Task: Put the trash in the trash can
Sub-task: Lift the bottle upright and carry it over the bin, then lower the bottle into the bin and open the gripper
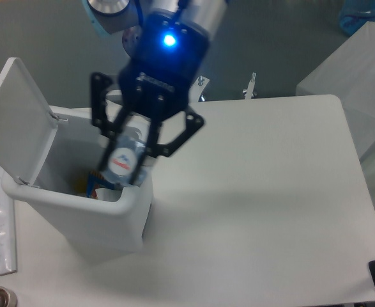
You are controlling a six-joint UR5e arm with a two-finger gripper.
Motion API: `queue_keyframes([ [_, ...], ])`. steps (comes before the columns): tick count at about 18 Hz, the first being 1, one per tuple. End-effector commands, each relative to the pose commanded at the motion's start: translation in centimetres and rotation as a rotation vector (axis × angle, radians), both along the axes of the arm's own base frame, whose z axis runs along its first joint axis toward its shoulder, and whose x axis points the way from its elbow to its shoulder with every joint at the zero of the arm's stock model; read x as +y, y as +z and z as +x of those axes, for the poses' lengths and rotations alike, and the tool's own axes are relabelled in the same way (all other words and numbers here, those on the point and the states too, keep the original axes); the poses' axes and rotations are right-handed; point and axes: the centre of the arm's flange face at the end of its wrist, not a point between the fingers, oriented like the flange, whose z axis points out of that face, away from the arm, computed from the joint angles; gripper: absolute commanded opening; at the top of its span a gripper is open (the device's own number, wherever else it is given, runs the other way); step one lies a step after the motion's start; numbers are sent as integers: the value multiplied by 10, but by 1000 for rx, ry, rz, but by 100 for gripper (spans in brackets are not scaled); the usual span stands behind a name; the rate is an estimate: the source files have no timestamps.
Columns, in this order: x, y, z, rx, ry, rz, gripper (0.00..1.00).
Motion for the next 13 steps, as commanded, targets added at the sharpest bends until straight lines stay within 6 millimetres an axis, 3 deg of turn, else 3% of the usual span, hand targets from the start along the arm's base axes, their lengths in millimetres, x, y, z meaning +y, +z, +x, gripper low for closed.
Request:
queue_keyframes([
  [3,7,-17,32,4,-46,1,3],
  [6,6,-31,35,-6,-51,-17,8],
  [9,7,-48,33,49,-91,-26,33],
  [10,7,-54,34,67,-108,-30,46],
  [13,6,-70,34,87,-132,-46,67],
])
